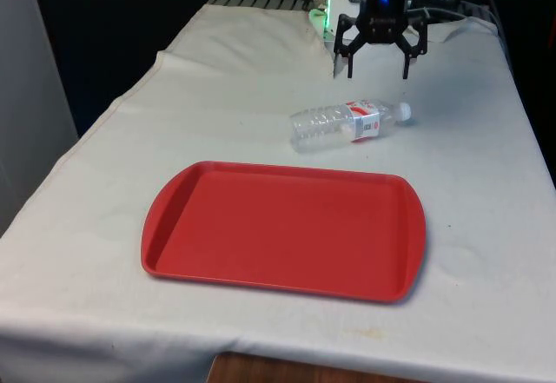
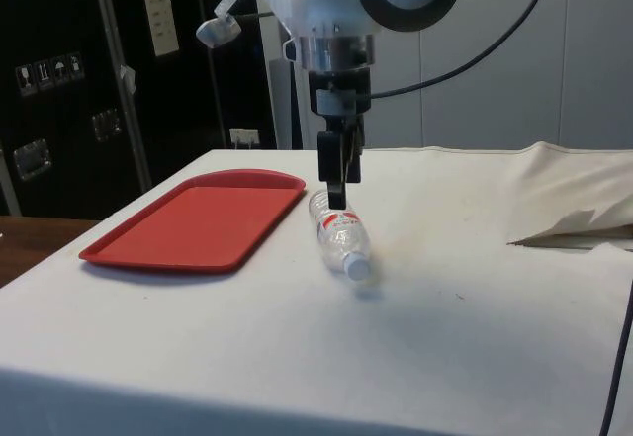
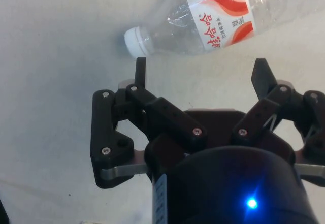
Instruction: Place the bottle upright on the tray.
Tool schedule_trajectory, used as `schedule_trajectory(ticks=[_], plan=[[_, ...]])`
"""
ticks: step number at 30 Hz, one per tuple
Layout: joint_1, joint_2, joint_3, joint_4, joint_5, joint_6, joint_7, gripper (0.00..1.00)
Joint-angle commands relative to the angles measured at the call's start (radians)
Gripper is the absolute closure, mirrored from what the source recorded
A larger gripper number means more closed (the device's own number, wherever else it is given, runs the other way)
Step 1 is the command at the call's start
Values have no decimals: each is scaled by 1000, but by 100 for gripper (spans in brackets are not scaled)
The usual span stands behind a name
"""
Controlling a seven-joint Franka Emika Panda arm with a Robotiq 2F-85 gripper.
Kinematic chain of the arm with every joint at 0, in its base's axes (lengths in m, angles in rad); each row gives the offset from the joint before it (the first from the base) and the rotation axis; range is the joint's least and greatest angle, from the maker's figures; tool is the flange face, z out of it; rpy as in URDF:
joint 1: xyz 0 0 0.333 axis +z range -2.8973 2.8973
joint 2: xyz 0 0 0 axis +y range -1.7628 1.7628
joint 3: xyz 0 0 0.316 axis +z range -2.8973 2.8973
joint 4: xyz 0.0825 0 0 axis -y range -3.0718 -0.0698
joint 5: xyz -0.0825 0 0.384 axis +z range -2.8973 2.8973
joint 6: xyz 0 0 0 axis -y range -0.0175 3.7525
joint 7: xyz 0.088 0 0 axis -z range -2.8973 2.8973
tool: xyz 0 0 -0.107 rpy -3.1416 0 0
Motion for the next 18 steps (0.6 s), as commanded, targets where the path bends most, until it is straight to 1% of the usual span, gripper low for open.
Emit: schedule_trajectory(ticks=[1,6,12,13,14,18], plan=[[1,-1,0,-1,-2,1,2,0],[1,2,1,-1,-4,3,3,0],[-1,29,-1,3,-2,19,0,0],[0,20,0,1,0,6,1,0],[-1,32,-1,4,-2,19,-2,0],[0,34,-2,5,-4,17,-14,0]])
